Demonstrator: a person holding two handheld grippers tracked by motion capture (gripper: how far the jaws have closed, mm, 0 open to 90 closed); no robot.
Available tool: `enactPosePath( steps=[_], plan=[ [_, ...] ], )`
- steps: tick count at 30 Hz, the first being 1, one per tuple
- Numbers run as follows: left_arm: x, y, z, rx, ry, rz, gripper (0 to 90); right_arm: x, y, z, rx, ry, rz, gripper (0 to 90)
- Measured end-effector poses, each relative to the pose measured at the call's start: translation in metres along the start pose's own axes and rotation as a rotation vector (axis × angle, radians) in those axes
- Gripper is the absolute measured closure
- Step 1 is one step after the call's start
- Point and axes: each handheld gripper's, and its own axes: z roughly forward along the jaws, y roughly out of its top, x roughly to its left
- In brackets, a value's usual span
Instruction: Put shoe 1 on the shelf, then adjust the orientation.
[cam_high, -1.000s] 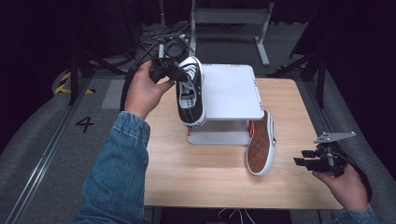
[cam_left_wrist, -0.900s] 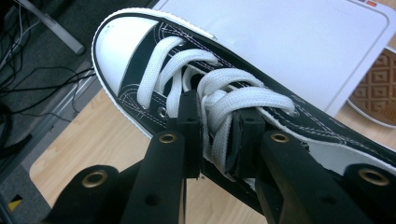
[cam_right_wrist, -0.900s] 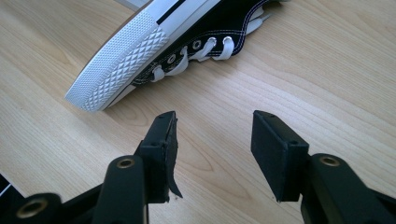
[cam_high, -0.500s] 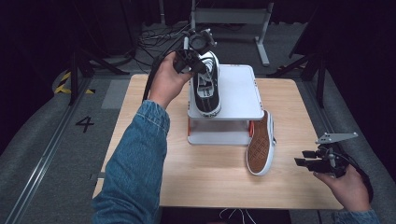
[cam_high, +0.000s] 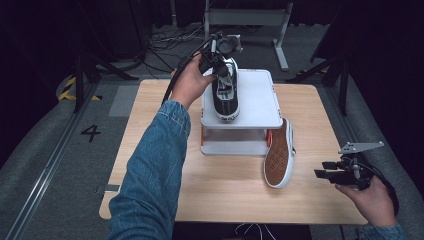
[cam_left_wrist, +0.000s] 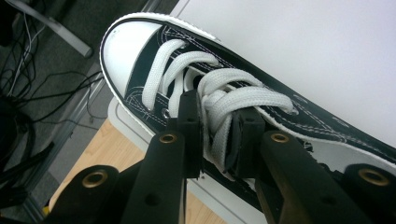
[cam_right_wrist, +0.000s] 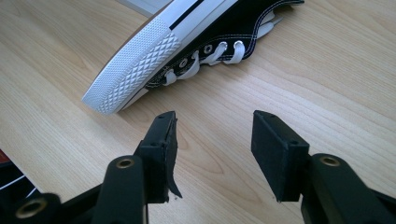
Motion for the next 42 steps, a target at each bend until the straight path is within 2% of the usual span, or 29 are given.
enactPosePath(
  steps=[5,6,13,14,17,18,19,20,21,24,26,28,29,31,32,33,34,36,39,42],
  plan=[
    [0.000,0.001,0.007,0.024,0.007,0.012,77.8,0.000,0.000,-0.001,-0.003,0.006,0.004,51.0],
    [-0.001,0.001,0.008,0.025,0.002,0.002,77.8,0.000,0.000,0.000,-0.005,0.008,0.000,51.0],
    [0.000,0.001,0.013,0.027,-0.043,0.018,77.2,0.001,0.001,0.001,0.000,0.013,-0.003,51.0],
    [-0.001,0.001,0.014,0.024,-0.045,0.008,76.9,0.001,0.001,0.002,0.001,0.014,-0.002,51.0],
    [0.000,0.002,0.017,0.025,-0.088,-0.018,73.0,0.002,0.001,0.002,0.001,0.017,-0.002,50.9],
    [0.002,0.002,0.017,0.011,-0.110,-0.035,69.7,0.002,0.001,0.002,0.000,0.018,-0.003,50.8],
    [0.002,0.002,0.017,0.011,-0.110,-0.035,62.8,0.002,0.001,0.002,-0.001,0.017,-0.003,50.9],
    [0.003,0.002,0.015,-0.005,-0.106,-0.051,62.8,0.002,0.001,0.002,-0.001,0.017,-0.003,50.9],
    [0.005,0.000,0.012,-0.010,-0.107,-0.054,54.4,0.001,0.001,0.002,0.000,0.019,-0.003,50.9],
    [0.007,-0.003,0.008,-0.027,-0.109,-0.057,50.2,0.001,0.001,0.002,-0.001,0.021,-0.004,50.9],
    [0.011,-0.010,-0.002,-0.079,-0.154,-0.081,49.5,0.002,0.002,0.001,-0.007,0.030,-0.005,50.7],
    [0.012,-0.015,-0.011,-0.110,-0.178,-0.093,49.6,0.001,0.002,0.002,-0.007,0.027,-0.005,50.7],
    [0.012,-0.015,-0.011,-0.110,-0.178,-0.093,49.2,0.002,0.003,0.003,-0.004,0.027,-0.002,50.7],
    [0.010,-0.025,-0.026,-0.126,-0.195,-0.096,47.6,0.001,0.004,0.004,-0.005,0.024,-0.006,50.7],
    [0.010,-0.025,-0.026,-0.126,-0.195,-0.096,47.4,0.001,0.004,0.004,-0.003,0.023,-0.007,50.7],
    [0.008,-0.034,-0.035,-0.150,-0.208,-0.095,47.4,0.002,0.005,0.004,-0.003,0.023,-0.003,50.7],
    [0.008,-0.034,-0.035,-0.150,-0.208,-0.095,47.4,0.002,0.005,0.004,-0.003,0.023,-0.003,50.7],
    [0.005,-0.046,-0.045,-0.186,-0.243,-0.107,47.3,0.001,0.007,0.004,-0.006,0.018,-0.005,51.1],
    [-0.002,-0.064,-0.059,-0.188,-0.292,-0.124,47.3,0.002,0.011,0.004,-0.016,0.019,-0.008,54.7],
    [-0.013,-0.081,-0.070,-0.196,-0.302,-0.131,47.5,0.000,0.017,0.006,-0.024,0.015,-0.015,57.2]
  ],
)
